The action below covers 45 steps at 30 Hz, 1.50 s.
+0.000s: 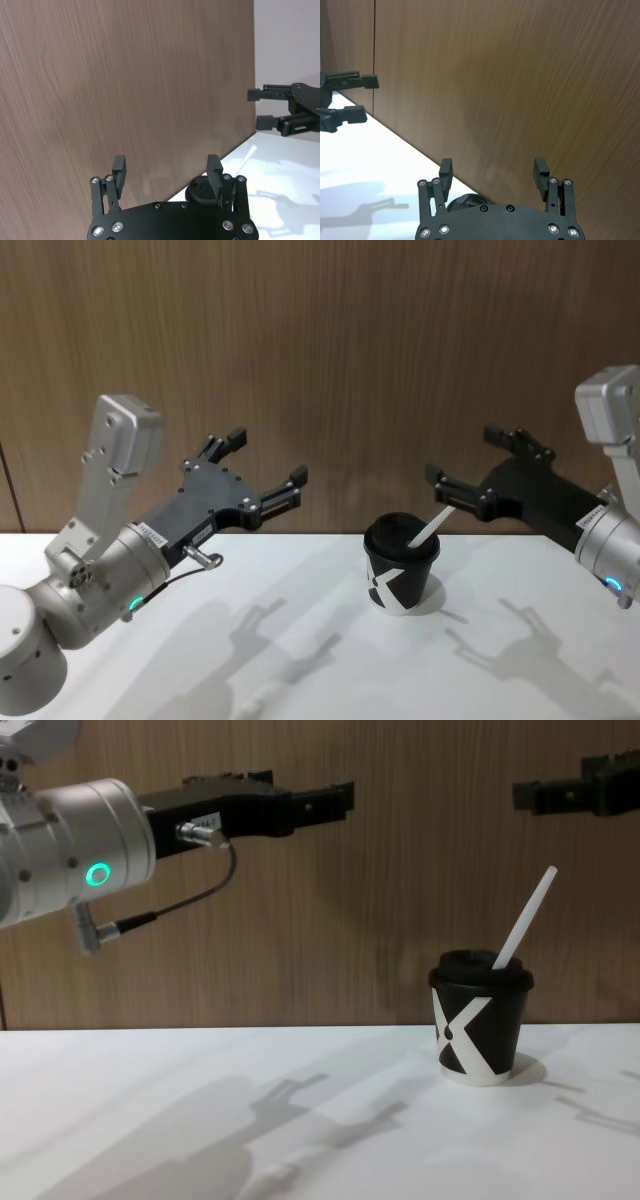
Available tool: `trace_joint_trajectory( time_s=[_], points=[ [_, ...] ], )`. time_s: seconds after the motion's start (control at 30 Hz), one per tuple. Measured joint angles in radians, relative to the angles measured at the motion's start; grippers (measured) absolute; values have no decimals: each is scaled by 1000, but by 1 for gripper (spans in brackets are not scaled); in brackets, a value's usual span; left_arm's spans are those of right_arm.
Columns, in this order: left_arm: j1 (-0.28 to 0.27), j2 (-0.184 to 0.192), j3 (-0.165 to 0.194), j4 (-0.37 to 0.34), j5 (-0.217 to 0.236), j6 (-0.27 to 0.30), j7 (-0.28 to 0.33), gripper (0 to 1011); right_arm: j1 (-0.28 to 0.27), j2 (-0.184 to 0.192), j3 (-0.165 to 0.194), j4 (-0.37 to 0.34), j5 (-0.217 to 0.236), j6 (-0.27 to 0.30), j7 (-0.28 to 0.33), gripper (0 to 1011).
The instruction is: Pick up the straw with one hand, pass it to the other hand, and insert it into the cup.
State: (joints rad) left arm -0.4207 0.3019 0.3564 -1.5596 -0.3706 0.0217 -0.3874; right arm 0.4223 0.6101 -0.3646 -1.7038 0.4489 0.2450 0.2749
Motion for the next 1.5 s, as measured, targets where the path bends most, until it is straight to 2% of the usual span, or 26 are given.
trace_joint_trajectory(
  time_s=[0.5,1.5],
  points=[
    [-28,-22,12,23,21,-16,18,1003,-33,10,13,-22,-8,-24,19,1001],
    [-39,-32,17,32,30,-22,26,1003,-45,14,19,-29,-13,-38,33,1001]
  ],
)
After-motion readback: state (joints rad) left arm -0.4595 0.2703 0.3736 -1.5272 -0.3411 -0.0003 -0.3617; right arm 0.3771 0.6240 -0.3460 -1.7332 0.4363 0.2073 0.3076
